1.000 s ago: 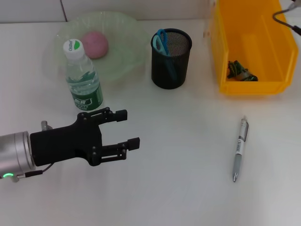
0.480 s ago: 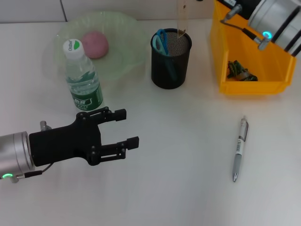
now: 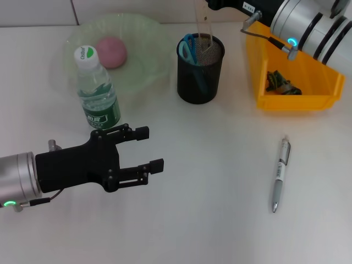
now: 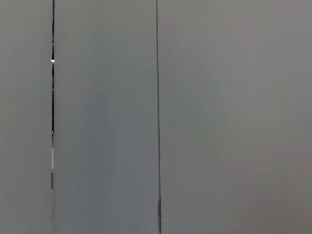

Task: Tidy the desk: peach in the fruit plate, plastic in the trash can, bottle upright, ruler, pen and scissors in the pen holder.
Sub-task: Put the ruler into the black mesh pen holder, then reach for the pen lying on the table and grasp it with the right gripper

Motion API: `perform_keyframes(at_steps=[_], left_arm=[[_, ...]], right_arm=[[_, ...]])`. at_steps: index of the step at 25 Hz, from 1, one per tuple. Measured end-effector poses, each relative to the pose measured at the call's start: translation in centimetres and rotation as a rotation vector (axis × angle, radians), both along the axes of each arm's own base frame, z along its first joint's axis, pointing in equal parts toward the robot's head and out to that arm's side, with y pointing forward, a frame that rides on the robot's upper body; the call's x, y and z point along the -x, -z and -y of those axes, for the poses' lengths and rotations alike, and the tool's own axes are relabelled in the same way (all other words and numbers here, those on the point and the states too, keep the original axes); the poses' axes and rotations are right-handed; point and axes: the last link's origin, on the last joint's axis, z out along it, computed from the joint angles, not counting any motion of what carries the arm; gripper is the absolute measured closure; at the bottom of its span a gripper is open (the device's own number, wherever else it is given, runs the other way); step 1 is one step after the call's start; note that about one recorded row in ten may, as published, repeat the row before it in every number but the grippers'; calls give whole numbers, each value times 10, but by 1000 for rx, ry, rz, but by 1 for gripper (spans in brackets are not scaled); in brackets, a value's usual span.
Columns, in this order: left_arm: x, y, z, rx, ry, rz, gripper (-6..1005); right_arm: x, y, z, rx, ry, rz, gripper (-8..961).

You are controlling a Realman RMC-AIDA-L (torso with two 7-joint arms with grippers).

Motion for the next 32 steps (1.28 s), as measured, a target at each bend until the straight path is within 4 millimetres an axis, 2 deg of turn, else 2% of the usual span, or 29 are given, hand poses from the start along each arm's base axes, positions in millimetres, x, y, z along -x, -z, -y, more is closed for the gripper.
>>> perform_keyframes(at_steps=[7,19,22,23,24,25,26,29,30,32], left_arm=[[0,0,0,1,1,-1,215],[1,1,0,-4,-5,-7,215],[2,-1,0,-2,-6,-6,215],[2,-2,0,-2,-4,-6,215],[2,-2,0,-2,-5,-6,215],[2,-3,0,-1,-5,-7,215],[2,-3,0,-1,-5,-7,215],[2,-3,0,1,-5,-6,215],[2,-3,1,1,-3,-5,215],[2,-4,1,3,0,-3,215]], right_arm=[[3,9,-1,39,10,41,577],[4,8,-2,66,28,26,372],[5,-1,3,126,22,3,353],[6,-11,11,177,13,11,353],[6,-11,11,177,13,11,353],[9,-28,21,207,1,39,353],[9,-28,21,207,1,39,352],[12,-51,43,265,14,139,352],[11,-65,56,295,49,229,352],[9,-72,61,310,78,267,352]])
